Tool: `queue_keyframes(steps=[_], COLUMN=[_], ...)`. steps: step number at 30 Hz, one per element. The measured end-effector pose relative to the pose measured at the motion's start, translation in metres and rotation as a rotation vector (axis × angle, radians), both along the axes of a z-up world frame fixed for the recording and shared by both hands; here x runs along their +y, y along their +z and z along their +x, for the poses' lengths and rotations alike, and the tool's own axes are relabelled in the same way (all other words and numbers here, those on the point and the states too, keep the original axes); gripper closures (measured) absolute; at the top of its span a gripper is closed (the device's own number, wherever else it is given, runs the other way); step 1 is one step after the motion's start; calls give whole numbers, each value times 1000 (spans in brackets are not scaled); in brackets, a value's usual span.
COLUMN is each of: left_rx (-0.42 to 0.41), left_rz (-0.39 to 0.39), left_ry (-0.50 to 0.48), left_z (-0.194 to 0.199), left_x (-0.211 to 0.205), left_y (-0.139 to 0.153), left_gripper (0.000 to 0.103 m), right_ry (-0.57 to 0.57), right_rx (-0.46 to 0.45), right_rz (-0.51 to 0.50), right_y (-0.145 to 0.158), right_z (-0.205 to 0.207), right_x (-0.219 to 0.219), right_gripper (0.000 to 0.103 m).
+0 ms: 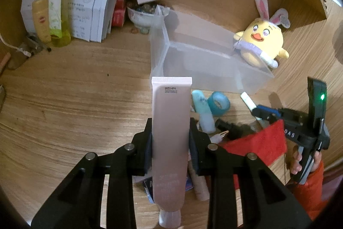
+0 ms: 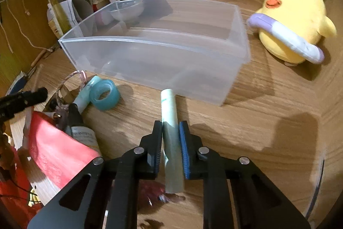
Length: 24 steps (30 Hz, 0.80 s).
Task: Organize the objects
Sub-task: 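Grasp the pink tube with the left gripper while the right gripper grasps the mint-green stick, then carry the pink tube and mint-green stick into the clear box and release both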
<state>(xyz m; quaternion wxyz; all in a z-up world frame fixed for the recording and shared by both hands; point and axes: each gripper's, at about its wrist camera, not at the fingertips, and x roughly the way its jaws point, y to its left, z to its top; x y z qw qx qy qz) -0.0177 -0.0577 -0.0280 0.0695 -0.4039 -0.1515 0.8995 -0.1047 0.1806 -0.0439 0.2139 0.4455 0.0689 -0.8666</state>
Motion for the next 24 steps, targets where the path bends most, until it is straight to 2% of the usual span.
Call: queue_keyframes(steps=[11,12,13,18,24], left_rx=[91,98,97,125,174], left_rz=[-7,-9,-11,-15,-33], left_ry=[9,7,-4,0,0], left_z=[9,9,9,12,16], left_x=[4,5,7,9,10], left_y=[29,31,34,44,60], left_gripper=[78,92,94,95,95], right_ry=[-36,-38,-38,-29,-41], right_rx=[29,35,44,58,103], right_rz=[60,69,76,66,18], right_y=[-2,-3,-4,-4,13], right_z=[13,12,11,11,22], right_x=[6,4,1,-2,2], right_gripper=[88,88,88,89,89])
